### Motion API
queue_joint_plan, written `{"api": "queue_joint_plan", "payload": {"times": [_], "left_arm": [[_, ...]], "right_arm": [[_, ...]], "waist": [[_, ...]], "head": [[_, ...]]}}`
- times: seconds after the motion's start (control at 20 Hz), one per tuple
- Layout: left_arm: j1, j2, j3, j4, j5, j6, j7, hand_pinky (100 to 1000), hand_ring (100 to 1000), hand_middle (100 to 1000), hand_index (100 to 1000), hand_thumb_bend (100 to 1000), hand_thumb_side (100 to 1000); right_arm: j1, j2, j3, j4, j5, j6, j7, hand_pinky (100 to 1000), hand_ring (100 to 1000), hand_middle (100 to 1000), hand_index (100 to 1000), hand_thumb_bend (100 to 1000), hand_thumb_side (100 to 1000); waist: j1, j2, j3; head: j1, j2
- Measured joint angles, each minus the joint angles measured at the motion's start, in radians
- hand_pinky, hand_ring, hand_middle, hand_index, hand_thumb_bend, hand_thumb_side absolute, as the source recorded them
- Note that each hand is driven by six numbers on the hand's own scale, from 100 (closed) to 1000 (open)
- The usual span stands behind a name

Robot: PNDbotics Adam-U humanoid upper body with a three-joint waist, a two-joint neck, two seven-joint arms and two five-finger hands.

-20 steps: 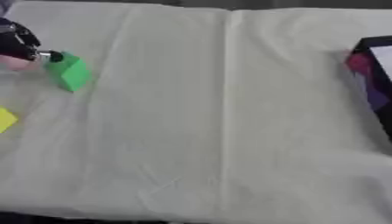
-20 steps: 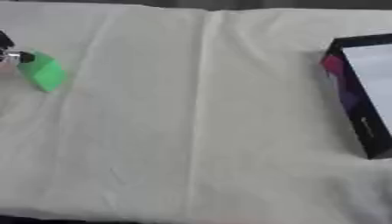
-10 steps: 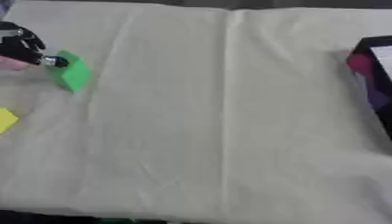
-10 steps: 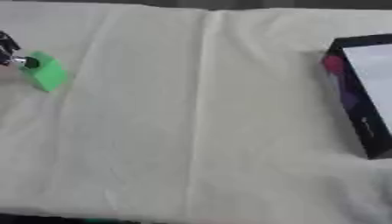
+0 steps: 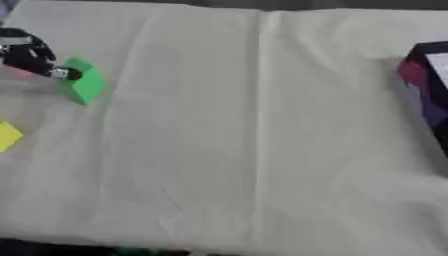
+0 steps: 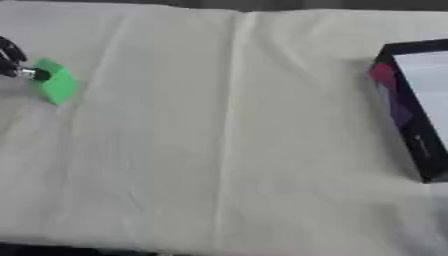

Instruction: Pick up the objects with one hand, pass them to the other hand, and then place them into the box on the other side of the table.

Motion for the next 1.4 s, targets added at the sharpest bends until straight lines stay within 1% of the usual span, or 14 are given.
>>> {"api": "queue_joint_plan", "payload": {"times": [0.1,0.35,0.7,0.75,0.95,1.0,1.05,1.15,1.4], "left_arm": [[-0.001,0.000,0.001,0.005,0.004,0.000,-0.009,1000,823,761,849,667,762],[-0.009,0.000,0.001,0.009,0.003,0.004,-0.020,1000,827,763,852,699,755],[-0.011,-0.003,0.001,0.021,-0.017,0.003,-0.024,997,828,763,852,706,762],[-0.012,-0.006,0.001,0.021,-0.018,0.002,-0.026,969,827,763,851,693,771],[-0.018,-0.010,0.001,0.021,-0.012,-0.007,-0.043,927,826,762,850,672,783],[-0.018,-0.010,0.001,0.020,-0.009,-0.010,-0.047,917,825,762,850,696,783],[-0.019,-0.010,0.000,0.020,-0.006,-0.012,-0.052,909,826,762,851,670,785],[-0.022,-0.010,-0.001,0.020,-0.004,-0.018,-0.061,904,826,762,850,668,791],[-0.027,-0.010,-0.013,0.016,-0.002,-0.032,-0.082,906,828,760,847,700,761]], "right_arm": [[0.000,0.000,0.000,0.000,0.000,0.001,0.000,668,725,717,761,722,126],[0.000,0.009,-0.001,0.000,0.000,0.003,-0.003,670,725,718,762,713,124],[0.000,0.010,-0.030,0.000,-0.011,-0.013,-0.021,672,726,718,762,708,140],[0.000,0.010,-0.035,0.000,-0.013,-0.013,-0.021,672,726,718,762,707,142],[0.002,0.010,-0.047,0.000,-0.020,-0.014,-0.021,672,725,718,761,707,142],[0.002,0.010,-0.048,0.000,-0.021,-0.013,-0.021,672,725,718,761,697,140],[0.003,0.010,-0.049,0.000,-0.021,-0.013,-0.021,672,725,717,761,708,141],[0.006,0.010,-0.053,0.000,-0.022,-0.013,-0.022,671,725,717,761,708,140],[0.011,0.011,-0.054,0.000,-0.021,-0.010,-0.025,670,724,717,761,709,139]], "waist": [[0.000,0.000,0.000],[0.000,0.000,0.000],[0.000,0.000,-0.003],[0.000,0.000,-0.003],[0.000,0.000,-0.003],[0.000,0.000,-0.003],[0.000,0.000,-0.003],[0.000,0.000,-0.002],[0.000,0.000,0.003]], "head": [[0.001,0.000],[0.004,0.001],[0.022,0.011],[0.023,0.013],[0.028,0.018],[0.029,0.019],[0.030,0.019],[0.030,0.019],[0.030,0.026]]}}
